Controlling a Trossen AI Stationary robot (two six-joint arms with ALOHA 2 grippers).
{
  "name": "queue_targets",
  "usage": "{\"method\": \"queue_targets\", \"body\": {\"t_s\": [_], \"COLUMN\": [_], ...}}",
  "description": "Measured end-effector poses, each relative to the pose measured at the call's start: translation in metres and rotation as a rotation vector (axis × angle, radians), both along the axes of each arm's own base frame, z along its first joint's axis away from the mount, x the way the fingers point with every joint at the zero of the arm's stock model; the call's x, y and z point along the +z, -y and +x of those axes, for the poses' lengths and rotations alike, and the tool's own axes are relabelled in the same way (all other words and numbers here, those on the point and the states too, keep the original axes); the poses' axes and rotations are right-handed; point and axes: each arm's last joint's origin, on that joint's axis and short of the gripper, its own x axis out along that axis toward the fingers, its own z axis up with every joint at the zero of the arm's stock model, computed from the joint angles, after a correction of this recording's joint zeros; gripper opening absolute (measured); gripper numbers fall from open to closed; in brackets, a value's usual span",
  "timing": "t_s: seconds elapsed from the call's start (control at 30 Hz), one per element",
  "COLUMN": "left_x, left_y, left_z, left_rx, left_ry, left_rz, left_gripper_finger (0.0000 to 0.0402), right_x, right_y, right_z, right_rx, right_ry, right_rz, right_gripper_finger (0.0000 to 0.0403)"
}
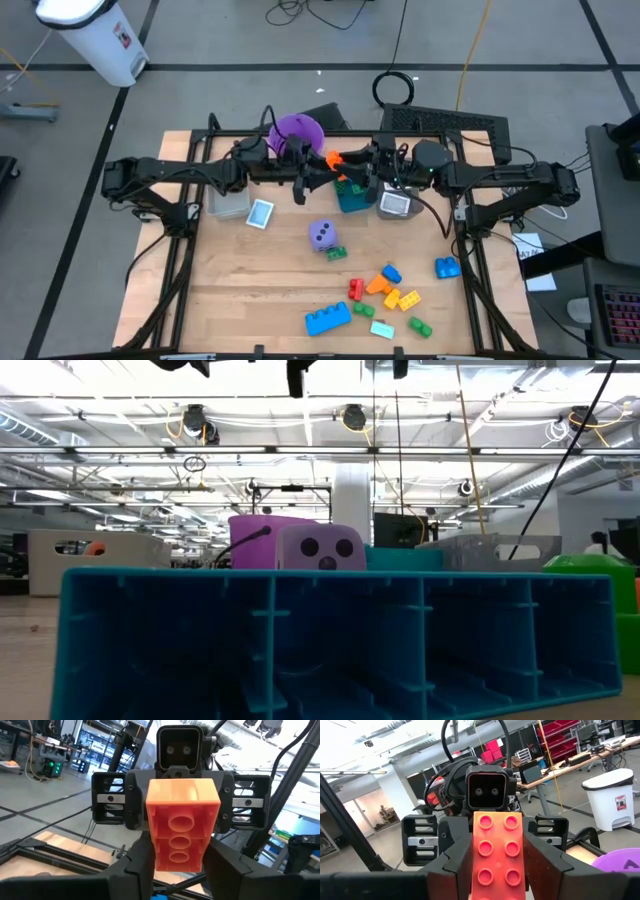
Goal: Pick & Place Toys
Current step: Put the orange game piece into the blue bin
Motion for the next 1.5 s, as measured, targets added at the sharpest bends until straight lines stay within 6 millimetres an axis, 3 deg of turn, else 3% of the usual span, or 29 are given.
{"method": "queue_targets", "body": {"t_s": [0.17,0.4,0.67,0.9,1.03,1.27,1.5], "left_x": [0.002,0.003,0.003,0.002,0.000,-0.021,-0.061], "left_y": [0.000,0.000,0.000,-0.006,-0.014,-0.033,-0.056], "left_z": [0.000,0.000,-0.001,-0.001,0.000,0.032,0.073], "left_rx": [-0.001,-0.002,-0.001,0.001,0.027,0.042,-0.007], "left_ry": [0.020,0.034,0.034,0.024,-0.108,-0.358,-0.603], "left_rz": [0.013,0.016,0.017,0.017,0.028,0.093,0.080], "left_gripper_finger": [0.0157,0.0140,0.0150,0.0142,0.0144,0.0144,0.0145], "right_x": [0.000,0.001,0.008,0.029,0.037,0.027,0.013], "right_y": [0.000,0.000,0.009,0.019,0.019,0.016,0.015], "right_z": [0.000,0.000,-0.006,-0.037,-0.062,-0.093,-0.101], "right_rx": [0.000,0.005,-0.032,-0.108,-0.136,-0.170,-0.158], "right_ry": [0.004,0.008,0.053,0.099,0.052,-0.152,-0.309], "right_rz": [0.000,0.010,-0.022,-0.128,-0.173,-0.147,-0.097], "right_gripper_finger": [0.0141,0.0180,0.0212,0.0218,0.0214,0.0212,0.0212]}}
